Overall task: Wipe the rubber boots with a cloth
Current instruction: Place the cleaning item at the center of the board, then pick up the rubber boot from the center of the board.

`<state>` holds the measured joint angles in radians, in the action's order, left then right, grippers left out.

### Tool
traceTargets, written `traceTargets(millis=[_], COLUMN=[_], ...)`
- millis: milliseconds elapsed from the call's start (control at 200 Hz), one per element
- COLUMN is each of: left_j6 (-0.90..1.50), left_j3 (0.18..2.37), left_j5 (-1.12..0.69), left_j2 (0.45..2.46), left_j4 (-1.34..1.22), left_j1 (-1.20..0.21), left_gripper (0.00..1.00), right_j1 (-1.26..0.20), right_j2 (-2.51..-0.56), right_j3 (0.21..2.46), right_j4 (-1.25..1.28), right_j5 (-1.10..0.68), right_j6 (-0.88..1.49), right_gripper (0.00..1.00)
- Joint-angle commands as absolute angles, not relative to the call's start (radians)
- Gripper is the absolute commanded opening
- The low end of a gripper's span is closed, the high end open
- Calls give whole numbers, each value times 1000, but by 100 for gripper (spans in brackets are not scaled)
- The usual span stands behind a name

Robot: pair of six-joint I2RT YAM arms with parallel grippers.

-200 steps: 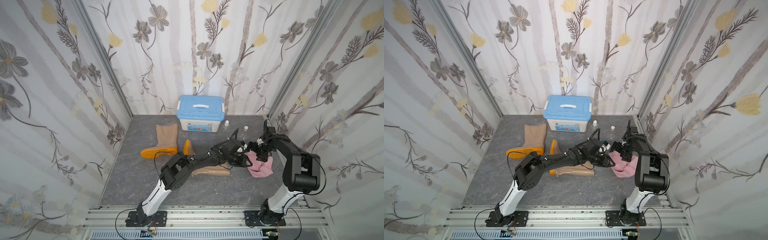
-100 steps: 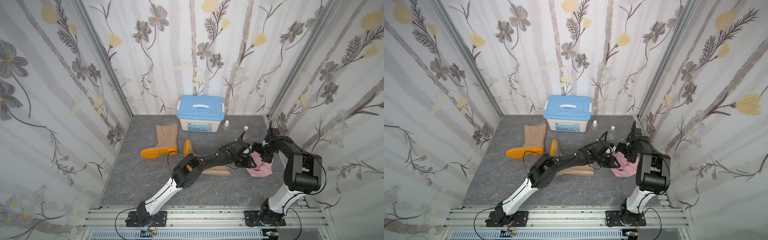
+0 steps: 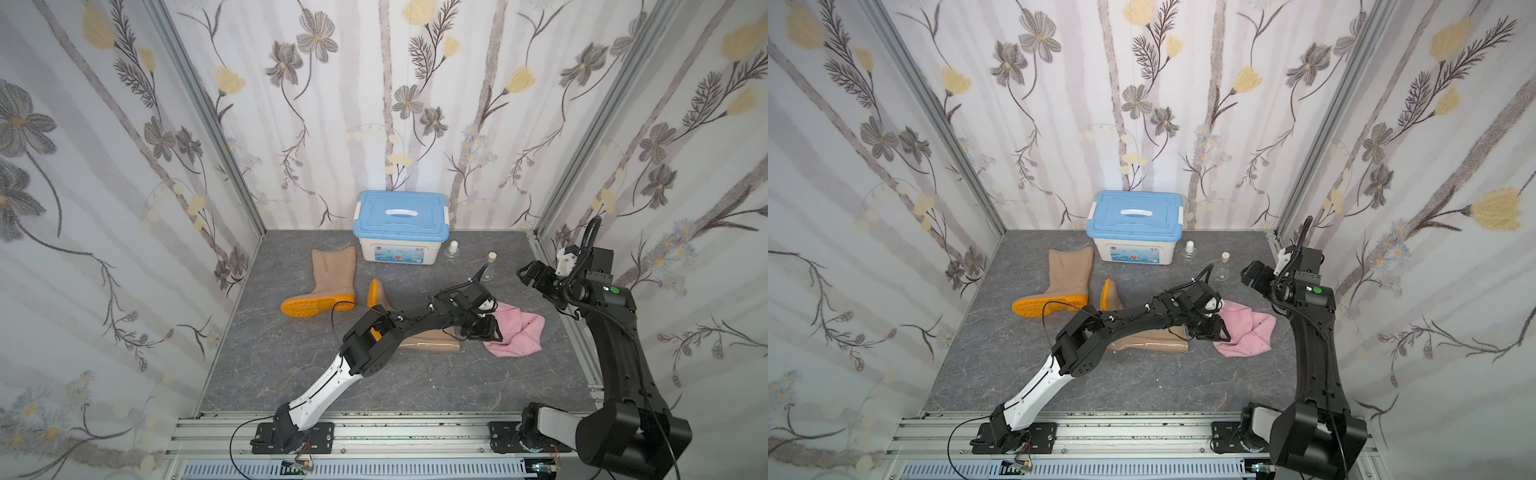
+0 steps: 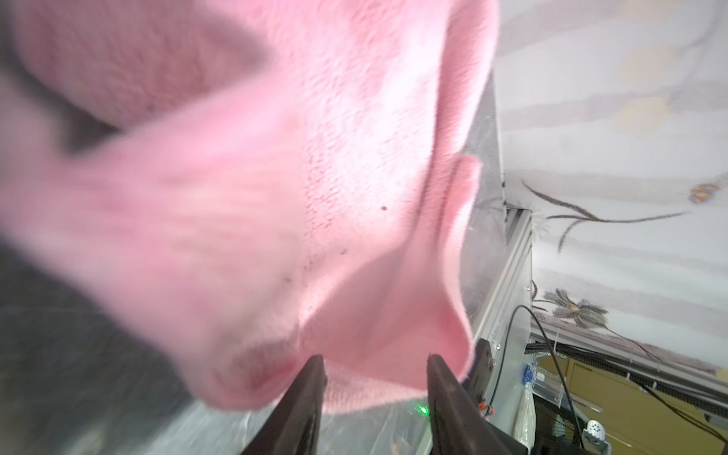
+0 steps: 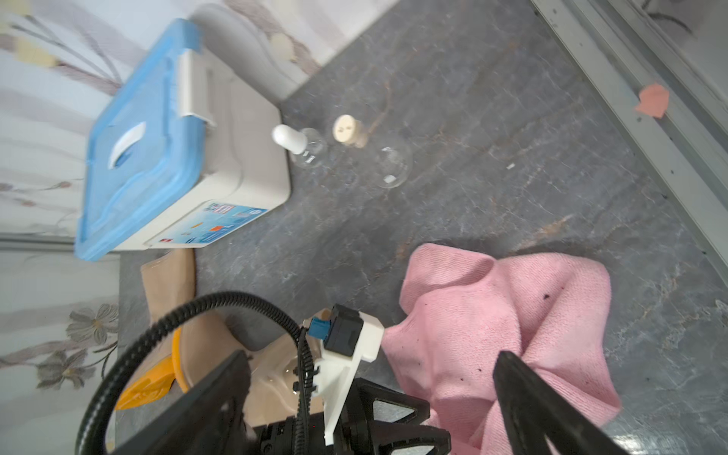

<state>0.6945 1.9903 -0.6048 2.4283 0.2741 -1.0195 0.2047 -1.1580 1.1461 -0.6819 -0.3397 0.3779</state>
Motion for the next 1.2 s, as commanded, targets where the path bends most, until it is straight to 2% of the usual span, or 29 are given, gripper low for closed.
traceTargets(millis=[0,130,270,370,445,525,719,1109,1194], left_j6=[623,824,994,860,717,683,696,641,632], left_j3=[1923,1709,1328,1207,1207,1199,1138,1127,1127], left_j5=[-670,-794,-781,-700,-584,-508,-462,-458,-454], left_j2=[2222,2075,1798,1596,1494,1432,1333,1230,1226], left_j4=[100,-235,-497,-243,-1,121,197,314,330], left_j1=[-977,-869,-671,-544,-503,-453,-308,-191,-178], left_gripper=[46,46,47,48,49,49,49,49,49], right_j1=[176,137,-5,-111,-178,-250,-350,-453,-459], right_j2=[-1085,-1038,-1057,-1035,-1023,-1026,-1091,-1374,-1399], right_j3=[1106,1040,878,736,663,614,527,538,538], right_j4=[-633,-655,-624,-520,-446,-378,-223,-22,24], right_j5=[-308,-372,-494,-509,-510,-481,-403,-380,-324], right_j6=[377,411,594,777,906,1020,1236,1325,1301], right_gripper=[97,96,93,92,92,91,87,85,79])
